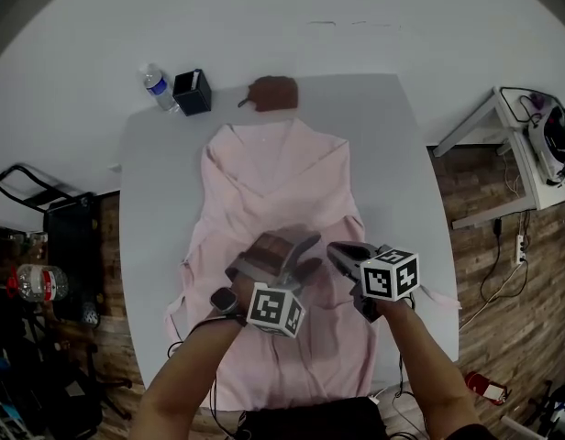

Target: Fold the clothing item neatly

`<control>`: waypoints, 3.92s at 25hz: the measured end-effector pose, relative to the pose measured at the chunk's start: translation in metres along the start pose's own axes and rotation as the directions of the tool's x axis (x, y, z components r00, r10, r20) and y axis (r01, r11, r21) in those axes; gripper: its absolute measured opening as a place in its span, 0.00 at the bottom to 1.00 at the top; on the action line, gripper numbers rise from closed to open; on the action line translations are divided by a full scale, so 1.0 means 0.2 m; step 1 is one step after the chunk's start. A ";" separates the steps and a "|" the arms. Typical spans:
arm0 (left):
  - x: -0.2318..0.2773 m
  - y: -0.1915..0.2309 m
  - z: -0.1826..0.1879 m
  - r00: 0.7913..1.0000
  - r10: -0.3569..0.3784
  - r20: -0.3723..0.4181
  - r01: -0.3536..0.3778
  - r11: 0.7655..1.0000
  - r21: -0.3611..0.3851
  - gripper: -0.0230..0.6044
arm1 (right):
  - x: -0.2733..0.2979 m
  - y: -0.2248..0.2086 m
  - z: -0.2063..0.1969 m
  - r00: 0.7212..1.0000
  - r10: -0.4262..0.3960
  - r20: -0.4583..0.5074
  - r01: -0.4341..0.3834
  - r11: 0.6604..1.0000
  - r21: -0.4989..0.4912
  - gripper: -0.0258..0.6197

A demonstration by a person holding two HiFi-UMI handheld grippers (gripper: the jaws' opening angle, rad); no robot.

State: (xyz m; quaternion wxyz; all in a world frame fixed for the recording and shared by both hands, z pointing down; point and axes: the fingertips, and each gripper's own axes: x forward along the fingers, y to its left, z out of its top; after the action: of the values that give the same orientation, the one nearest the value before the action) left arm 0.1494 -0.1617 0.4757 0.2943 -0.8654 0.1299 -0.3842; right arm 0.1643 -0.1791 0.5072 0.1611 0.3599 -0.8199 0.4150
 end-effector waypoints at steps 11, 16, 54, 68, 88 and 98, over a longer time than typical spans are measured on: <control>-0.46 0.21 -0.03 0.962 0.257 0.093 -0.159 0.804 -0.573 0.43 | 0.06 0.08 -0.20 0.968 -0.250 -0.004 0.172 0.677 -0.716 0.29; -0.62 0.09 0.02 0.954 0.290 0.080 -0.165 0.726 -0.668 0.43 | 0.18 -0.02 -0.26 0.914 -0.406 0.020 0.209 0.427 -0.880 0.26; -0.99 -0.20 0.12 0.912 0.408 0.048 -0.158 0.458 -0.875 0.10 | -0.12 0.18 -0.02 0.962 -0.199 0.185 0.264 0.852 -0.452 0.17; -1.00 -0.08 -0.20 0.857 0.503 -0.111 -0.278 0.270 -0.922 0.10 | 0.94 0.37 0.58 0.998 0.067 -0.001 -0.055 0.825 -0.563 0.18; -0.84 0.03 -0.53 0.811 0.513 -0.282 -0.387 0.107 -0.916 0.10 | 1.68 0.49 0.66 0.932 0.137 -0.335 -0.325 0.725 -0.608 0.08; -0.95 -0.11 -0.55 0.805 0.501 -0.317 -0.398 0.061 -0.915 0.10 | 1.71 0.47 0.79 0.990 0.063 -0.128 -0.134 0.720 -0.681 0.28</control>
State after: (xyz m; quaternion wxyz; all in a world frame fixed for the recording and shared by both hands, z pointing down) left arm -0.0600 -0.1040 0.4357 -0.1911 -0.7852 0.5845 -0.0726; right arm -0.1344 -0.4247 0.5511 0.2996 0.2103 -0.9245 0.1061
